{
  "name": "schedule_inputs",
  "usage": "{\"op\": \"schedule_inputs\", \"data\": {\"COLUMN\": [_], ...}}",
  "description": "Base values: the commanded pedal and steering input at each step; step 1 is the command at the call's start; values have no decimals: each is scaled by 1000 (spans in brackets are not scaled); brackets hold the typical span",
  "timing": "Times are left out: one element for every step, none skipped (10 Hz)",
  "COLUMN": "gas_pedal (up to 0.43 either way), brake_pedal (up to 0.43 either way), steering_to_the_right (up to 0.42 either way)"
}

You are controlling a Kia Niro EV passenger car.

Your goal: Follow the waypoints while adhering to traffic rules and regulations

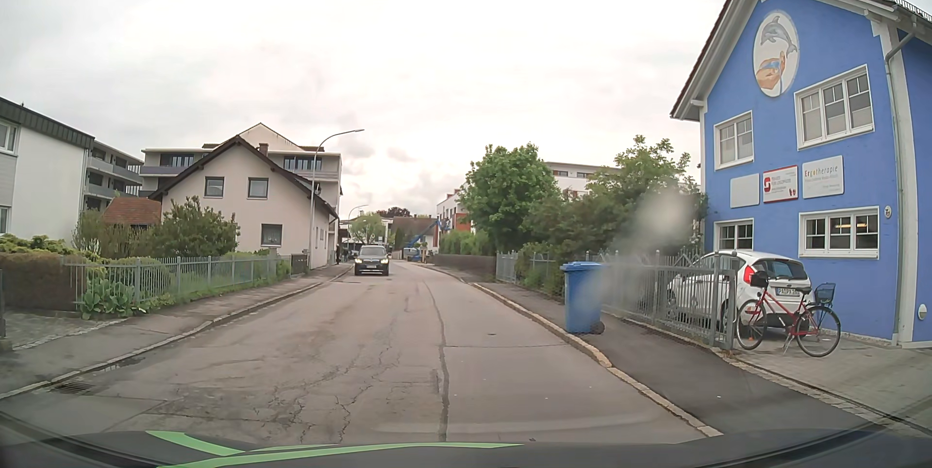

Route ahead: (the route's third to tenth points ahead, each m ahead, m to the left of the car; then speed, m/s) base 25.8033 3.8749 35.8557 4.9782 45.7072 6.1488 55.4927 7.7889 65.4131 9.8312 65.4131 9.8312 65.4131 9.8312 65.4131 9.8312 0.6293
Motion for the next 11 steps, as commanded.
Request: {"op": "schedule_inputs", "data": {"gas_pedal": [0, 0, 0, 0, 0, 0, 0, 0, 0, 0, 0], "brake_pedal": [73, 61, 24, 6, 0, 0, 0, 0, 0, 0, 0], "steering_to_the_right": [5, 4, 2, 1, 0, 0, 0, 0, -2, -2, -2]}}
